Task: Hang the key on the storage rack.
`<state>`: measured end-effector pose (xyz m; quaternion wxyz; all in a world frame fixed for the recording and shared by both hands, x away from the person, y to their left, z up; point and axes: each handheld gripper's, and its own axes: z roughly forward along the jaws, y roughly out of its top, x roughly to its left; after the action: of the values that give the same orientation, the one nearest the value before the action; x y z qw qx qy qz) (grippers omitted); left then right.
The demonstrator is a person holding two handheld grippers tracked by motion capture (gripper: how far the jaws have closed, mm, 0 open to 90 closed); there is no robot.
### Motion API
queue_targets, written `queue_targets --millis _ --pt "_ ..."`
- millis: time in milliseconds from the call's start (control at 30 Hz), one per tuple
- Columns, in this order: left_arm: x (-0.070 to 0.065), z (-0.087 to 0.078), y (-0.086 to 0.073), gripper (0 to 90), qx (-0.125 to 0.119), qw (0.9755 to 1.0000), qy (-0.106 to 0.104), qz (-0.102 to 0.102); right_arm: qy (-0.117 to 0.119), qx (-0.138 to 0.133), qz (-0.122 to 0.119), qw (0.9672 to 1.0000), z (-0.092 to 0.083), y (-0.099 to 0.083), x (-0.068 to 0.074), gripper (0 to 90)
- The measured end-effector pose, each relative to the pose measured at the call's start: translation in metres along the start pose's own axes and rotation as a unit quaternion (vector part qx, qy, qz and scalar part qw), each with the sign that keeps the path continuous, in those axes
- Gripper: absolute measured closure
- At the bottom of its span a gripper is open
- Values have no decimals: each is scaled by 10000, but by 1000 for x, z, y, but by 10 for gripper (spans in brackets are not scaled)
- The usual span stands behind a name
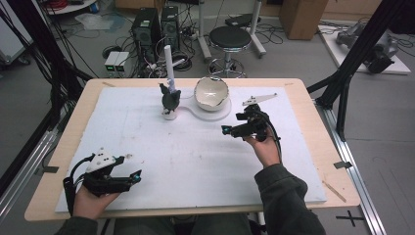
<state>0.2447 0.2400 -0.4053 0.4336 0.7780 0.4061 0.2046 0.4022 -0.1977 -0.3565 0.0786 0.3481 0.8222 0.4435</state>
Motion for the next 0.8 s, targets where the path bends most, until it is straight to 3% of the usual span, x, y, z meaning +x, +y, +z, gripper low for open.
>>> queue_targets --millis 800 --pt "0 0 0 213 3 10000 -9 -10 -58 49 -124 9999 -11 -15 6 119"
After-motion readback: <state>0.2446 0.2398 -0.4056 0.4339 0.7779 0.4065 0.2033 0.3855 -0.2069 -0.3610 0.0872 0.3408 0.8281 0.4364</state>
